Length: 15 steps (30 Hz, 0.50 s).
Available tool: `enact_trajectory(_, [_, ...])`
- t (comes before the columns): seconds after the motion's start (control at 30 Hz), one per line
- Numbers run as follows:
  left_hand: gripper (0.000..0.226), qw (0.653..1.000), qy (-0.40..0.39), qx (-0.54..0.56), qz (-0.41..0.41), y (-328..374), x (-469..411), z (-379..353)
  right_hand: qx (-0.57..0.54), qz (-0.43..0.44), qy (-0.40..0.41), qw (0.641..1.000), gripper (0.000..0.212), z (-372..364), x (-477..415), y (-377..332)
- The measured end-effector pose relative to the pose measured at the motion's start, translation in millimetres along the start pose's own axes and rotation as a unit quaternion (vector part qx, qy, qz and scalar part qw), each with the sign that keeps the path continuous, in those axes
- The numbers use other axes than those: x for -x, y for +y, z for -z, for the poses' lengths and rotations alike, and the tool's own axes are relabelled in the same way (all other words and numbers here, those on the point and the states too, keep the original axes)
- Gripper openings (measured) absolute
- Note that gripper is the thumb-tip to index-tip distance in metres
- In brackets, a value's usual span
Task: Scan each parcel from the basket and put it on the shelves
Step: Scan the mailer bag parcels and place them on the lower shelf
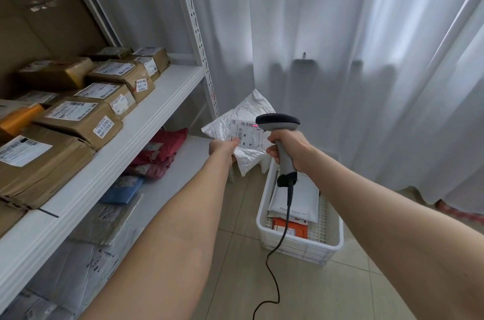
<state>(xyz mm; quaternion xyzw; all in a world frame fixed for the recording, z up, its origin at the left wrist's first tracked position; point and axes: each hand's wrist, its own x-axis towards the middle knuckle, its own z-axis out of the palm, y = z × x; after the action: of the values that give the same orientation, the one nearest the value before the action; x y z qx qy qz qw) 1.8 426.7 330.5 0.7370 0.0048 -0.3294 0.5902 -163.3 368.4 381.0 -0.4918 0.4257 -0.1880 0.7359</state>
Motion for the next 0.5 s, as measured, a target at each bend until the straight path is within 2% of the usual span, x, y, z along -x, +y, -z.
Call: enact_trajectory(0.5, [0.039,1.0,0.01,-0.012,0.008,0.9,-5.6,4.3,0.017,-0.024,-0.009,1.0,0.008,0.2,-5.6,-8.1])
